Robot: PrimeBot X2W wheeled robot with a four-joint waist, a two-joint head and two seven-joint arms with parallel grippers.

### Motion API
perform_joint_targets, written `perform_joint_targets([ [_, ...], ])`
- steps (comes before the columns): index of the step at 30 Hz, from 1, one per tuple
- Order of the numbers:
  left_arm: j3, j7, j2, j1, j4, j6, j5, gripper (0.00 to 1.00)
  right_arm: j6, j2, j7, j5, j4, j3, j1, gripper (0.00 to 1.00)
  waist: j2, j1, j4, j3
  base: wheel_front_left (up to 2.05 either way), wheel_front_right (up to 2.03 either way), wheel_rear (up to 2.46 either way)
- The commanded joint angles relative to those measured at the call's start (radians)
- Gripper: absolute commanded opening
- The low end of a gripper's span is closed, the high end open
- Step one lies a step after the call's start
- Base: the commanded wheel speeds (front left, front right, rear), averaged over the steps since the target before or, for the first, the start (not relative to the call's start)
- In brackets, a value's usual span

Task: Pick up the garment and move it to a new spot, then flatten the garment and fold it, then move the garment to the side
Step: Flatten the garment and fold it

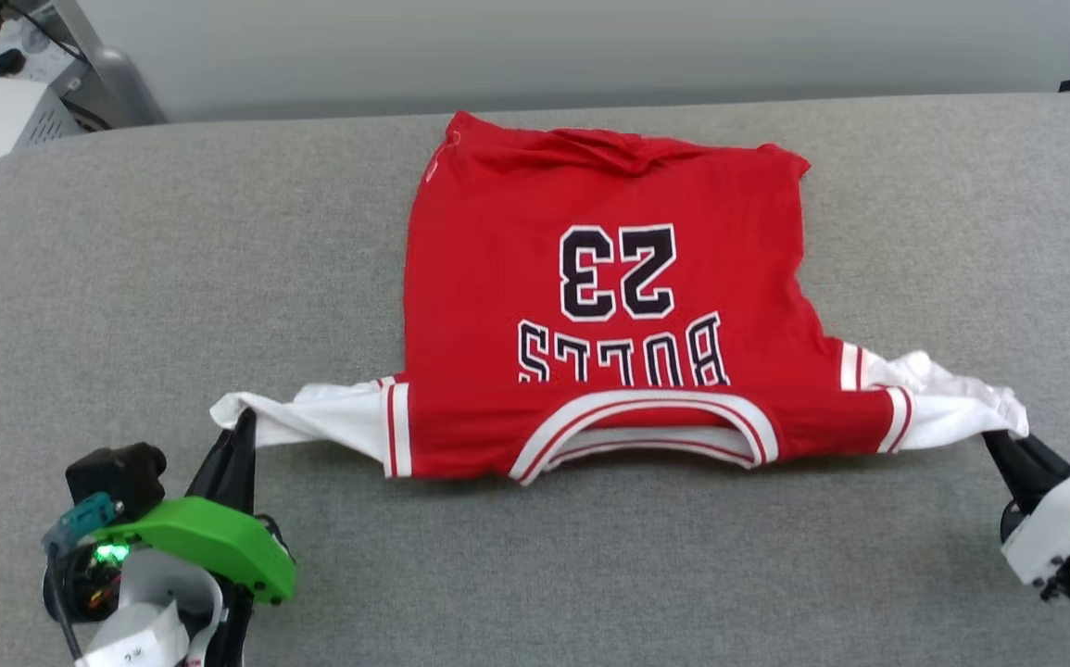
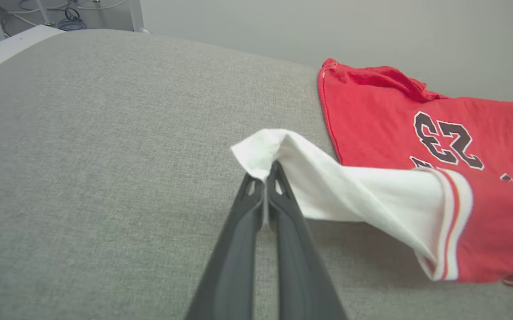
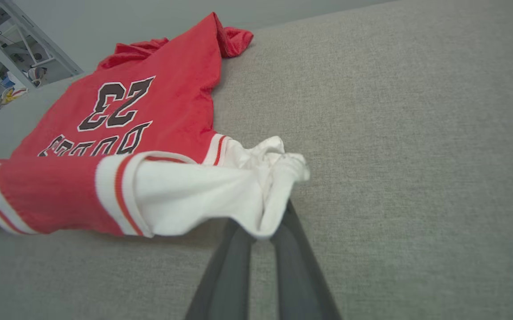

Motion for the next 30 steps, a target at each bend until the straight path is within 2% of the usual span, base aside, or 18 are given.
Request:
perform_joint_targets([
  [1,0.017,0.009,0.024,0.038,-0.031,0.027,-0.009,0.00,-0.002,-0.001,0.008,-0.022,-0.008,-0.032,0.042,0.00,0.0000,0.0002,-0.003,-0.028,0.00,0.00,0.00],
  [8,0.026,0.082,0.050,0.206,-0.200,0.108,-0.011,0.00,-0.002,0.104,0.108,-0.153,-0.122,-0.236,0.268,0.00,0.0000,0.0002,0.001,-0.054,0.00,0.00,0.00],
  [13,0.026,0.096,0.039,0.283,-0.234,0.135,-0.026,0.00,-0.002,0.218,0.216,-0.287,-0.209,-0.367,0.410,0.00,0.0000,0.0002,0.008,-0.061,0.00,0.00,0.00],
  [18,0.020,0.090,0.028,0.321,-0.231,0.151,-0.025,0.00,-0.002,0.315,0.313,-0.387,-0.276,-0.432,0.498,0.00,0.0000,0.0002,0.017,-0.062,0.00,0.00,0.00],
  [19,0.016,0.089,0.026,0.325,-0.230,0.152,-0.022,0.00,-0.002,0.335,0.325,-0.402,-0.290,-0.444,0.507,0.08,0.0000,0.0002,0.018,-0.061,0.00,0.00,0.00],
  [20,0.012,0.090,0.024,0.326,-0.229,0.153,-0.022,0.00,-0.002,0.349,0.335,-0.414,-0.298,-0.453,0.514,0.22,0.0000,0.0002,0.019,-0.059,0.00,0.00,0.00],
  [21,0.008,0.094,0.017,0.326,-0.227,0.153,-0.028,0.00,-0.002,0.365,0.346,-0.425,-0.308,-0.466,0.518,0.48,0.0000,0.0002,0.021,-0.057,0.00,0.00,0.00],
  [22,0.006,0.094,0.013,0.323,-0.227,0.151,-0.030,0.00,-0.002,0.374,0.352,-0.435,-0.315,-0.474,0.519,0.87,0.0000,0.0002,0.023,-0.054,0.00,0.00,0.00],
  [23,0.002,0.093,0.013,0.317,-0.227,0.151,-0.026,0.00,-0.002,0.374,0.358,-0.462,-0.323,-0.480,0.517,1.00,0.0000,0.0002,0.025,-0.050,0.00,0.00,0.00],
  [30,-0.017,0.073,-0.003,0.261,-0.248,0.141,-0.015,0.00,-0.002,0.384,0.316,-0.509,-0.399,-0.521,0.436,1.00,0.0000,0.0002,0.042,-0.019,0.00,0.00,0.00],
])
